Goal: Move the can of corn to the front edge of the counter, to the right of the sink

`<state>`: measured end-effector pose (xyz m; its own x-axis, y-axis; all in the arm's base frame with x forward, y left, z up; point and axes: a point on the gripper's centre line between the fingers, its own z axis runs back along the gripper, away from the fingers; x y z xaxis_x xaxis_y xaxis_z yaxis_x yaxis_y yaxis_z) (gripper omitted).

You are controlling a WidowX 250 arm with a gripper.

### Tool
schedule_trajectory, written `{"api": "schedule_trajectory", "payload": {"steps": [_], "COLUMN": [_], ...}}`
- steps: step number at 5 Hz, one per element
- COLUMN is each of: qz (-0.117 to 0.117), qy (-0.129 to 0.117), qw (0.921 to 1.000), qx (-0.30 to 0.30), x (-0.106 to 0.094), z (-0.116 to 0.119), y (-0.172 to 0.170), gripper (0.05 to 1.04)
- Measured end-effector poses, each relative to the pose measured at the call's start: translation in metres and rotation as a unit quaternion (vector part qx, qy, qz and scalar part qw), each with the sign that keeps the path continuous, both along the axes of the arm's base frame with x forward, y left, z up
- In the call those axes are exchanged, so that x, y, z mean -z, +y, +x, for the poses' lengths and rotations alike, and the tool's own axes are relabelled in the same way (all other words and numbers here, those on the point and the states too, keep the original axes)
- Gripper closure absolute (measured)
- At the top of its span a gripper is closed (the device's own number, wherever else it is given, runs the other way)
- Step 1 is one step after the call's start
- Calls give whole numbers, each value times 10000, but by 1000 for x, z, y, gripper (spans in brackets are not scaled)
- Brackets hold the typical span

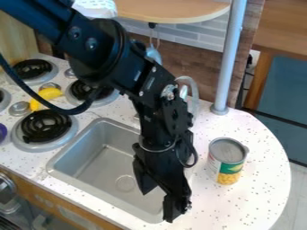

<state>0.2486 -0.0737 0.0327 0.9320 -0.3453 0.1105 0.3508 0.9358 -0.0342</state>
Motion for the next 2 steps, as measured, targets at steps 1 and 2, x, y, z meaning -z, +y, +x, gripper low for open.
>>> {"api": "schedule_trajectory", "payload": {"steps": [1,2], "qz": [22,-383], "qy": [97,-347], "qw": [10000,9987], "qx": [10,19], "x": [6,1], "z": [-1,43], "y": [0,-19], "gripper": [83,83]}}
